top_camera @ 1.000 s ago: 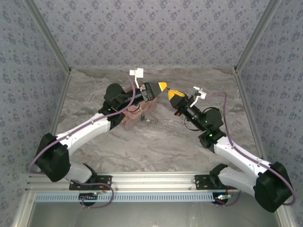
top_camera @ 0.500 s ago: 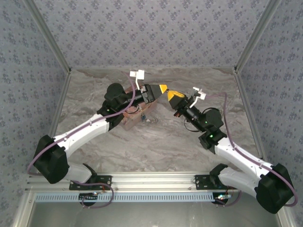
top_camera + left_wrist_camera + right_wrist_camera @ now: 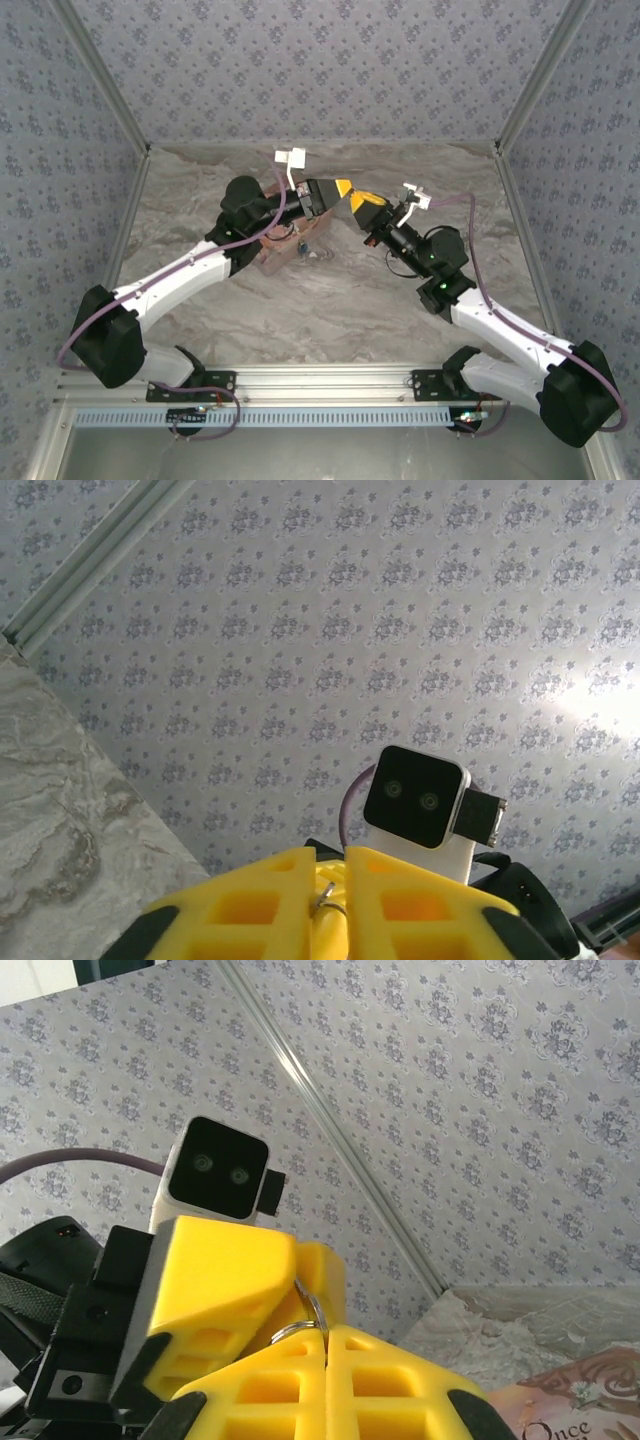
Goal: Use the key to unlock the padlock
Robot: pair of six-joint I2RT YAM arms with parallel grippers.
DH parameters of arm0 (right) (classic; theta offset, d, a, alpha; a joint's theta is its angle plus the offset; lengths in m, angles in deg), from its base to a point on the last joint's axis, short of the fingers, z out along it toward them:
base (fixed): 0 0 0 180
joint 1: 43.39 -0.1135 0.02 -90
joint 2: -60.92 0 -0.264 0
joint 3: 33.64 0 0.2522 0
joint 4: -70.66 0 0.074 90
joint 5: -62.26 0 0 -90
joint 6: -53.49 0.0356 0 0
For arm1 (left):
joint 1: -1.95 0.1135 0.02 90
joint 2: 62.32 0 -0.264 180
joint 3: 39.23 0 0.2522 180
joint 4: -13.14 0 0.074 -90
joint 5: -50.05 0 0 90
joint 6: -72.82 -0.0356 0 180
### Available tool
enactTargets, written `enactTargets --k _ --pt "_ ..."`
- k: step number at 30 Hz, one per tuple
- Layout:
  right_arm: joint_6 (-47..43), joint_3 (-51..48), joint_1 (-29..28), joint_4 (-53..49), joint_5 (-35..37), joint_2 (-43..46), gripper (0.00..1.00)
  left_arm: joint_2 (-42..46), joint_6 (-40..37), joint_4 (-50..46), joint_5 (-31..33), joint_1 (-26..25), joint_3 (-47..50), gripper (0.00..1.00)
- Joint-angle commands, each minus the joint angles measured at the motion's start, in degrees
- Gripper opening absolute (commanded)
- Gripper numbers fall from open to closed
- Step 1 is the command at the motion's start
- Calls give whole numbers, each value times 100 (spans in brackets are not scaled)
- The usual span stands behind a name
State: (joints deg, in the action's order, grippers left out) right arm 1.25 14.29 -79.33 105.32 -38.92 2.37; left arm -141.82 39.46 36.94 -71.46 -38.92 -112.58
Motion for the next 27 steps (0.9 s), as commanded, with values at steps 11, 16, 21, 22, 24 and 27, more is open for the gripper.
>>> enactTargets --k 11,16,21,22,24,27 --pt "-881 464 27 -2445 63 966 69 744 -2620 -2691 534 -223 -463 0" --pt "-934 1035 238 -3399 -1133 697 71 857 -3337 -3570 303 -224 -732 0" --pt "-51 1264 947 -3568 -2409 364 71 868 -3392 -3703 198 -220 -786 0" --pt "87 1214 1042 -3385 -2637 332 71 871 -3397 -3703 182 -220 -791 0" --pt "225 1131 1141 -3115 -2981 323 71 858 -3397 -3706 167 -225 -798 0" --pt "206 1109 1177 -3043 -3316 318 72 849 -3396 -3696 135 -222 -825 0"
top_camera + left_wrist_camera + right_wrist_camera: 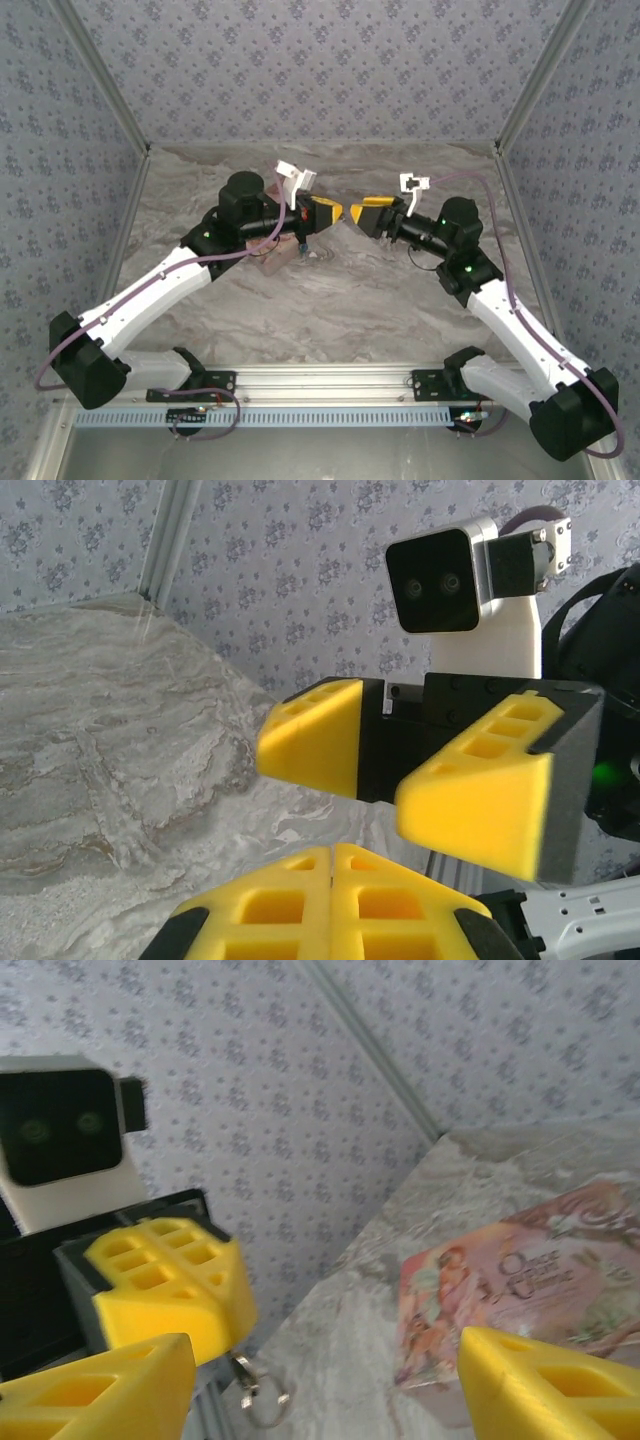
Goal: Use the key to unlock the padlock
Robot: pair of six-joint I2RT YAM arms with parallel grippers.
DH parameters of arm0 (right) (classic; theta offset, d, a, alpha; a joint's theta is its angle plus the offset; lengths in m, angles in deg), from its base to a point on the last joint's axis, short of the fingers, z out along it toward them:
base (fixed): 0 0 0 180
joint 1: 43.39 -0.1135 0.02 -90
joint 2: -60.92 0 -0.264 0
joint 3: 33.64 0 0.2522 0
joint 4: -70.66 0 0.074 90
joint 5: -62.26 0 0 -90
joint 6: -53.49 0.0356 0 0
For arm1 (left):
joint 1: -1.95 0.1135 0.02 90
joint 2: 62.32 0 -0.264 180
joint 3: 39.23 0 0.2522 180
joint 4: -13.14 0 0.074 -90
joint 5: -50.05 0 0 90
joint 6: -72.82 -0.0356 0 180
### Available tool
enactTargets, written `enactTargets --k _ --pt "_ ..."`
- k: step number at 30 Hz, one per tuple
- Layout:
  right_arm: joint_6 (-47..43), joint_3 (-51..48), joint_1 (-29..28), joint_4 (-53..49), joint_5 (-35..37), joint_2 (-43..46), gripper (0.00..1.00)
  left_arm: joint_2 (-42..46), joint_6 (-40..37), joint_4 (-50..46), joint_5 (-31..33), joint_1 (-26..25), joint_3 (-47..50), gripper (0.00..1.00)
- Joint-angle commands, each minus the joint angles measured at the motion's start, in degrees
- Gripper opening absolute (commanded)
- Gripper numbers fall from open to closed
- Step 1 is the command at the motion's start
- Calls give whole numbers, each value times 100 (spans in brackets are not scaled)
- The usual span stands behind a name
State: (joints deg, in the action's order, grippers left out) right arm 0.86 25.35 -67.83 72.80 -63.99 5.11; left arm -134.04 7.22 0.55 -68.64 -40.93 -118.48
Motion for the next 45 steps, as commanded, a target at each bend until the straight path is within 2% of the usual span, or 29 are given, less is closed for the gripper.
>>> enactTargets --k 1,10,27,38,45 --pt "237 7 28 216 -883 44 72 74 -166 -48 -154 -17 -234 0" --pt "202 30 -80 216 -963 -196 68 62 -155 -20 -208 -18 -262 0" --pt "53 206 -271 195 -959 -439 47 62 -180 -31 -247 -15 -218 0" --pt "-8 239 -245 167 -866 -317 46 53 -225 -90 -243 -19 -209 0" --pt "-37 210 -262 220 -868 -281 41 27 -217 -83 -243 -19 -192 0"
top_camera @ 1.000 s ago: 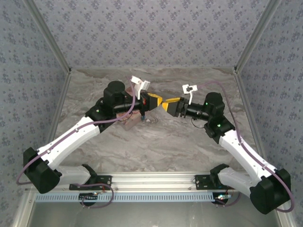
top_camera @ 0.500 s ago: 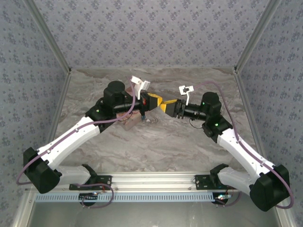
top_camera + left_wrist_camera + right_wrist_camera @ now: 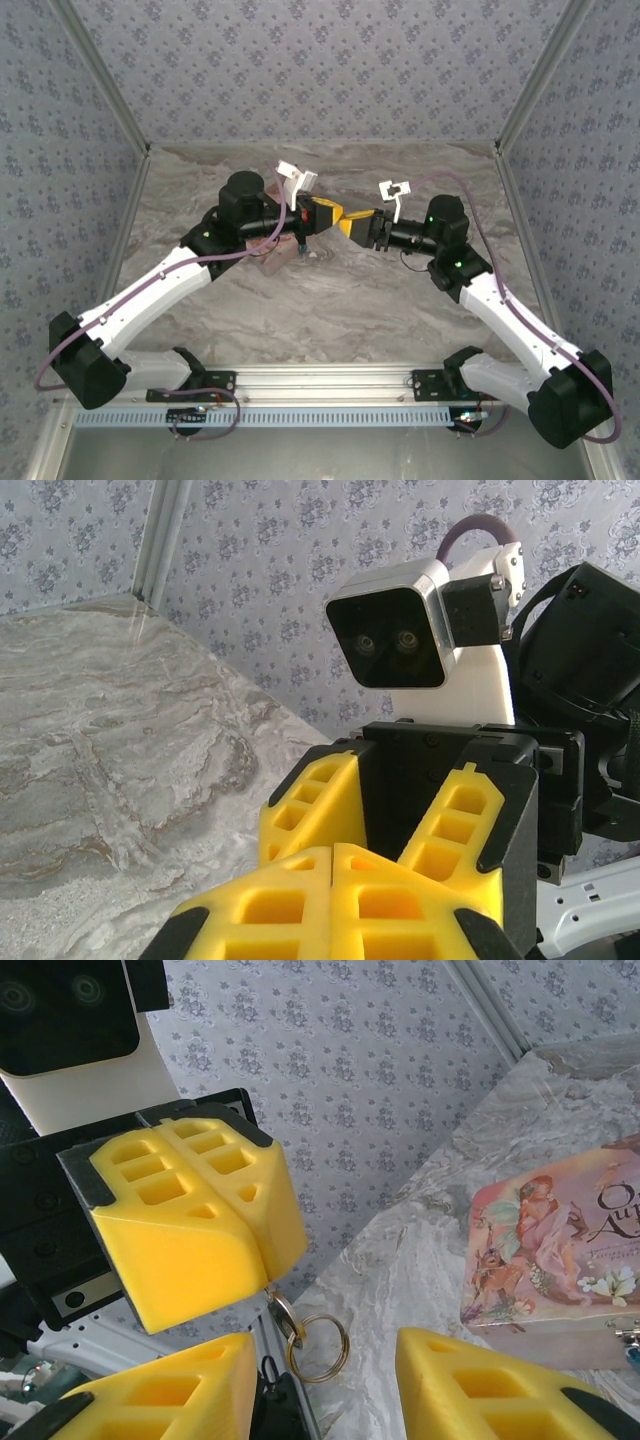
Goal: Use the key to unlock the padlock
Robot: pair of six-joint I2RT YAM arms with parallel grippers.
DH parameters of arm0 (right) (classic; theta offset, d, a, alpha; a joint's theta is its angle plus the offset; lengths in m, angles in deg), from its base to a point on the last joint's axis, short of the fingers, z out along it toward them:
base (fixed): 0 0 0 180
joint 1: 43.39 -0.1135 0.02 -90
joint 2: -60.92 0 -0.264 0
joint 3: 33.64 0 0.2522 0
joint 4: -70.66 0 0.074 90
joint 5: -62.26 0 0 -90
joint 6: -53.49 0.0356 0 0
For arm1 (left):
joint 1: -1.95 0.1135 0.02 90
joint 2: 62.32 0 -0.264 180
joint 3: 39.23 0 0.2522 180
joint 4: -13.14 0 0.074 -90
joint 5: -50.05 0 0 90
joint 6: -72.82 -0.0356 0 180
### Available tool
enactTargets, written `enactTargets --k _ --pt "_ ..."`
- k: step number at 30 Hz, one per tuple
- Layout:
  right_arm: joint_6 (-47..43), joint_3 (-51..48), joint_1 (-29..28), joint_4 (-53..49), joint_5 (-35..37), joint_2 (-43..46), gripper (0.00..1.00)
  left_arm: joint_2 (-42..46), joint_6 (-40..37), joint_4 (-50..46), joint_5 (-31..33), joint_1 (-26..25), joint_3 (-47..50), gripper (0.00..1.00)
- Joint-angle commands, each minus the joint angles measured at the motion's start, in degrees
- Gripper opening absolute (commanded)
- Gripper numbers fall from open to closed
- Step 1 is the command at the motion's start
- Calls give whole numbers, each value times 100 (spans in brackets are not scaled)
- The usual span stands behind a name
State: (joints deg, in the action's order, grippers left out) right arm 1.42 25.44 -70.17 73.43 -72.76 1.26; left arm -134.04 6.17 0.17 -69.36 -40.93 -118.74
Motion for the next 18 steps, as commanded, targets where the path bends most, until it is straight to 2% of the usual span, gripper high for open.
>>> enactTargets --k 1,18 --pt "-95 205 -31 157 4 104 40 29 -112 -45 -175 -19 -166 0" --pt "-137 250 -141 298 -219 15 18 -26 -51 26 -215 -19 -165 0"
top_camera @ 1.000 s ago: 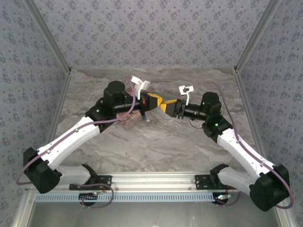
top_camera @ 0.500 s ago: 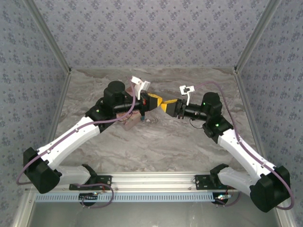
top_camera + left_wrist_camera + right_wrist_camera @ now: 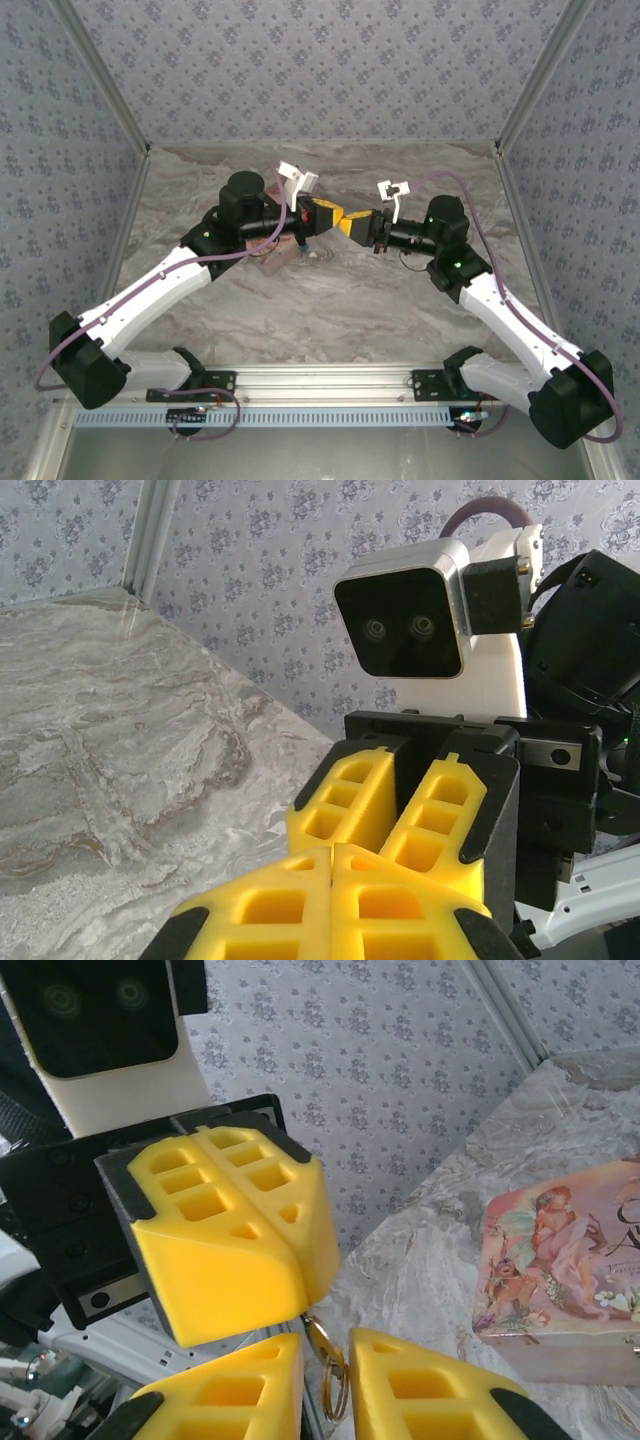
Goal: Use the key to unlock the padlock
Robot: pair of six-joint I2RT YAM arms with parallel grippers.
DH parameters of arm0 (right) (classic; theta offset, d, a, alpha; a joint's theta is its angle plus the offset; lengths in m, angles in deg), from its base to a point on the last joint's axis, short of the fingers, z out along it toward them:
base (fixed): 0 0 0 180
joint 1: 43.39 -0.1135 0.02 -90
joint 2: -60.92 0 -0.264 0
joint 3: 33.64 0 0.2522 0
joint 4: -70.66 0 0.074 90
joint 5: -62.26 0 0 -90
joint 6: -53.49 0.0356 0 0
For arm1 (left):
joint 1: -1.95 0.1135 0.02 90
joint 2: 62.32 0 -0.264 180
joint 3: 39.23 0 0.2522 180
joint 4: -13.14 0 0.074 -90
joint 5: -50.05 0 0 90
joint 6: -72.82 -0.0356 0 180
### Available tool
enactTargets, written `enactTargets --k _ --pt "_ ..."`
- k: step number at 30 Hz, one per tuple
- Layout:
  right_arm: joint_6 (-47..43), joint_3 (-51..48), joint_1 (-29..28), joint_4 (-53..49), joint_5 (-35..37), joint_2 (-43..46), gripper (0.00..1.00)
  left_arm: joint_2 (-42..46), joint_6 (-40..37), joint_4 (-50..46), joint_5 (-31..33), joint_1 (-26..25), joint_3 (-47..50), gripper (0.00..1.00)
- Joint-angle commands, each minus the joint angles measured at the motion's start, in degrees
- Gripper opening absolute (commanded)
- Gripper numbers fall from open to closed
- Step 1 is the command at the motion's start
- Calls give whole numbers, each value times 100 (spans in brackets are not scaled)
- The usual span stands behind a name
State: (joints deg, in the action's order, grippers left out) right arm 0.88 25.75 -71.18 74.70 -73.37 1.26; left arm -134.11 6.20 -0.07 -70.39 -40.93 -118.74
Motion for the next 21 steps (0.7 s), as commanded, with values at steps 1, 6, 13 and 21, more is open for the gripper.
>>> enactTargets --k 1,6,13,21 --pt "-80 220 -39 156 -174 18 15 -19 -52 43 -112 -17 -166 0" --pt "-336 218 -41 -88 -122 98 9 -11 -52 41 -64 -18 -166 0" --pt "-536 209 -26 -544 -41 189 2 7 -79 -11 55 6 -205 2" --pt "-981 165 261 -2015 686 471 2 109 -7 -485 707 286 -331 59"
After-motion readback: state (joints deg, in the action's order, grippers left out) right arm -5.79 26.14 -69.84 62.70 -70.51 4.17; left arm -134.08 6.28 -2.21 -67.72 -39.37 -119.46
